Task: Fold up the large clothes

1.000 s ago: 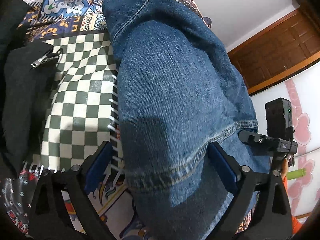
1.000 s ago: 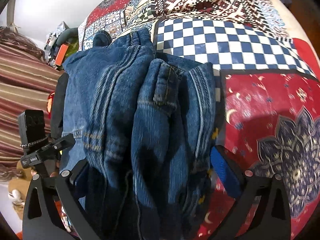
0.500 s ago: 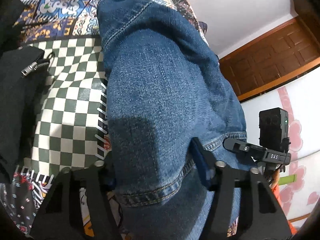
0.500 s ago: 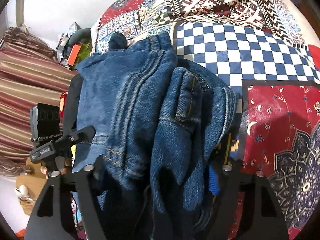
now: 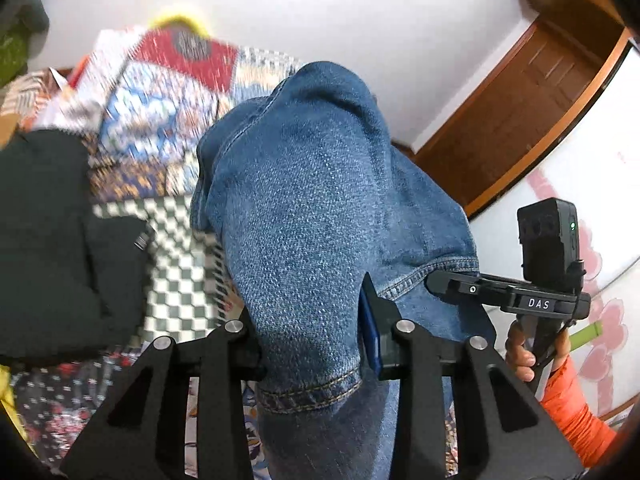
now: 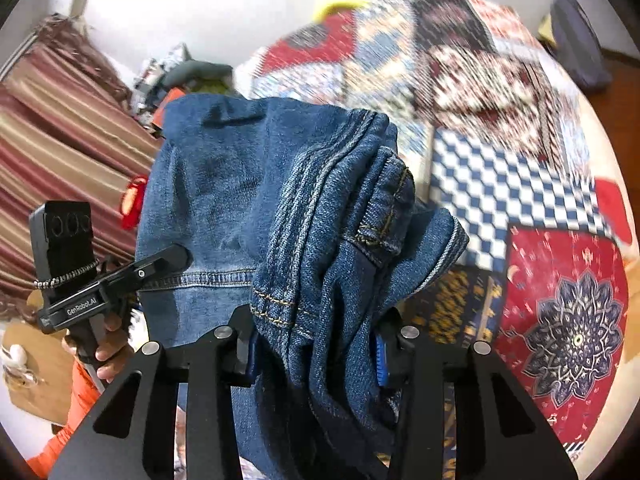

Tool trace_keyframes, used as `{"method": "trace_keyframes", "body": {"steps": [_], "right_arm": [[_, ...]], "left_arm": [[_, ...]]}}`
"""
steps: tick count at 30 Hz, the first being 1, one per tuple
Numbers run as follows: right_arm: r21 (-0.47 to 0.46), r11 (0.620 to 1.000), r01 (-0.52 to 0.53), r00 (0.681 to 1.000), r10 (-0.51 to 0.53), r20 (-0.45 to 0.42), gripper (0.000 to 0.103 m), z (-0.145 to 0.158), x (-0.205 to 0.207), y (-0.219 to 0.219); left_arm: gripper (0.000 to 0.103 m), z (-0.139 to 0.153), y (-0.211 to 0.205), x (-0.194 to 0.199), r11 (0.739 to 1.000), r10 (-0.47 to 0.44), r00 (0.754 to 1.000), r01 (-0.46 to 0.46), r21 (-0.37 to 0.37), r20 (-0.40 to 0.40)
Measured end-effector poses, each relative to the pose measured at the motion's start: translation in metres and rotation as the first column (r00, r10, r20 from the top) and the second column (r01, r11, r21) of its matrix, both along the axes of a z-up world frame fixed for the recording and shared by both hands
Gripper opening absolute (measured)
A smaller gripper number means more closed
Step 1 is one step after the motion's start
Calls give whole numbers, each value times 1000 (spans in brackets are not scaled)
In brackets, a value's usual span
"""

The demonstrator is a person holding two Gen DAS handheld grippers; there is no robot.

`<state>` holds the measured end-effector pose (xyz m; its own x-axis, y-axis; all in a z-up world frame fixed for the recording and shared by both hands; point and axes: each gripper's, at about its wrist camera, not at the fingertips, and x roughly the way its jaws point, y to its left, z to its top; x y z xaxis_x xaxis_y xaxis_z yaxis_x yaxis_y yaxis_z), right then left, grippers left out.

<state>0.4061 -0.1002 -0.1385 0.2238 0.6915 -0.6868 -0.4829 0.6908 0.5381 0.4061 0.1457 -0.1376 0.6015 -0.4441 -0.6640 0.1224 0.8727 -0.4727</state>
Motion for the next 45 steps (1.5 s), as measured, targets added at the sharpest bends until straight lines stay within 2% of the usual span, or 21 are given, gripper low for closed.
{"method": "trace_keyframes", "body": {"steps": [3, 8, 15, 19, 24, 27, 30, 32, 33, 36, 39, 43, 45], "right_arm": [[11, 1000, -25, 998, 24, 61, 38, 30, -8, 26], [34, 996, -77, 987, 71, 141, 38, 64, -17, 75], [53, 985, -167, 973, 155, 172, 37, 77, -5, 160], [53, 977, -207, 967, 197, 159, 37, 69, 6, 205], [55, 970, -239, 967, 233, 100, 38, 34, 28, 258], [44, 968, -246, 969, 245, 38, 38, 2, 40, 290], [-3, 973, -232, 971, 232, -55, 39, -39, 54, 316], [-71, 974, -213, 974, 206, -98, 45, -67, 62, 329], [-103, 973, -207, 974, 196, -112, 48, -80, 64, 332], [-130, 968, -214, 974, 202, -100, 52, -90, 69, 328], [-154, 962, -226, 973, 214, -88, 53, -78, 67, 317], [-259, 944, -203, 974, 222, 49, 53, -47, 44, 308], [-308, 936, -173, 960, 230, 159, 55, -33, 29, 308]], "left_arm": [[35, 31, 26, -14, 999, 35, 998, -34, -4, 56], [35, 73, 80, -39, 995, 100, 987, -102, 8, 128], [35, 95, 158, -44, 982, 161, 974, -173, 70, 157], [35, 84, 201, -35, 971, 214, 968, -225, 75, 132], [35, 50, 252, -13, 950, 295, 953, -300, 83, 69], [36, 14, 282, 2, 939, 335, 942, -333, 86, -1], [41, -43, 309, 21, 925, 377, 915, -365, 101, -145], [48, -68, 314, 26, 918, 392, 904, -372, 137, -172], [53, -77, 315, 27, 915, 395, 905, -371, 157, -159], [56, -81, 314, 25, 916, 393, 911, -375, 145, -126], [56, -67, 303, 15, 904, 396, 913, -370, 214, -96], [56, -51, 288, -6, 886, 392, 919, -362, 289, -49], [58, -45, 278, -19, 873, 388, 921, -357, 332, -29]]}}
